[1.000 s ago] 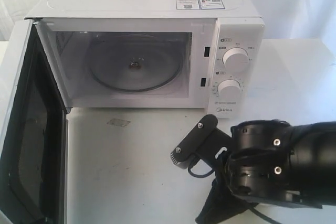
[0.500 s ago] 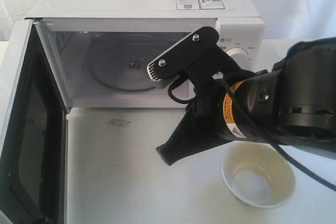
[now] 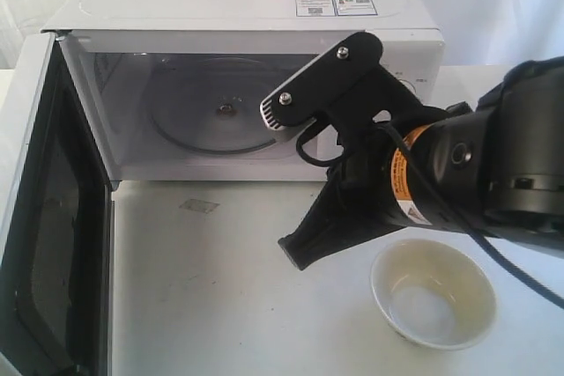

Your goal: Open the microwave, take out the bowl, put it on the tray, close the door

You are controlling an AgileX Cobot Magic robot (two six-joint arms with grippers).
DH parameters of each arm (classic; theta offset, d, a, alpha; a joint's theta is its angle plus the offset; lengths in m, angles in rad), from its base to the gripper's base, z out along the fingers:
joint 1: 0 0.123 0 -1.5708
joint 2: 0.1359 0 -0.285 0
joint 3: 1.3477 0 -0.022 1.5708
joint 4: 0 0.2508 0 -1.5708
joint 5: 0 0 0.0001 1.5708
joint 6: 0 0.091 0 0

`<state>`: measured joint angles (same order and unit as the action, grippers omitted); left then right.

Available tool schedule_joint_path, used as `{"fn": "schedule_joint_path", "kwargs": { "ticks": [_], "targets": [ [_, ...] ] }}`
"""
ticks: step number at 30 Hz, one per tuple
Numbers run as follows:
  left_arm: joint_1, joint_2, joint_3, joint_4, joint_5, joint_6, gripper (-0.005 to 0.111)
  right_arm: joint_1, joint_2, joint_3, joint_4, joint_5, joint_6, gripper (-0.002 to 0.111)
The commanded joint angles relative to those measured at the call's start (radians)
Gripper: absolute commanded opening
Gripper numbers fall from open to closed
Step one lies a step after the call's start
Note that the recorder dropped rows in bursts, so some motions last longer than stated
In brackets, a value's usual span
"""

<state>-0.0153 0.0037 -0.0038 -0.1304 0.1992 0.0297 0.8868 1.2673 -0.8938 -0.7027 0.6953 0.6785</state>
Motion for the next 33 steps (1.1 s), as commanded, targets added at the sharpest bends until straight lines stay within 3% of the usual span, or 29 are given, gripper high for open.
{"fn": "schedule_joint_path", "kwargs": {
  "ticks": [1, 10, 12, 15, 21, 25, 28, 33],
  "targets": [
    [-0.008, -0.004, 0.004, -0.003, -0.191, -0.003, 0.000, 0.002, -0.007, -0.004, -0.016, -0.046, -0.004, 0.000],
    [-0.008, -0.004, 0.004, -0.007, -0.825, -0.008, 0.000, 0.002, -0.009, -0.004, -0.069, -0.108, -0.021, 0.000],
    [-0.008, -0.004, 0.004, -0.030, -0.874, -0.007, 0.000, 0.002, -0.009, -0.004, -0.081, -0.108, -0.054, 0.000],
    [-0.008, -0.004, -0.111, -0.073, -0.713, 0.014, 0.000, 0.002, -0.009, -0.004, -0.102, -0.112, -0.102, 0.000],
    [-0.008, 0.062, -0.409, -0.074, -0.064, 0.150, 0.000, 0.002, -0.009, -0.004, -0.151, -0.123, -0.102, 0.000],
    [-0.008, 0.144, -0.501, -0.066, 0.280, 0.153, 0.000, 0.002, -0.009, -0.004, -0.151, -0.130, -0.102, 0.000],
    [-0.008, 0.164, -0.503, -0.071, 0.354, 0.152, 0.000, 0.002, -0.009, -0.004, -0.151, -0.127, -0.102, 0.000],
    [-0.008, 0.164, -0.503, -0.075, 0.346, 0.152, 0.000, 0.002, -0.009, -0.004, -0.151, -0.119, -0.102, 0.000]
  ]
}}
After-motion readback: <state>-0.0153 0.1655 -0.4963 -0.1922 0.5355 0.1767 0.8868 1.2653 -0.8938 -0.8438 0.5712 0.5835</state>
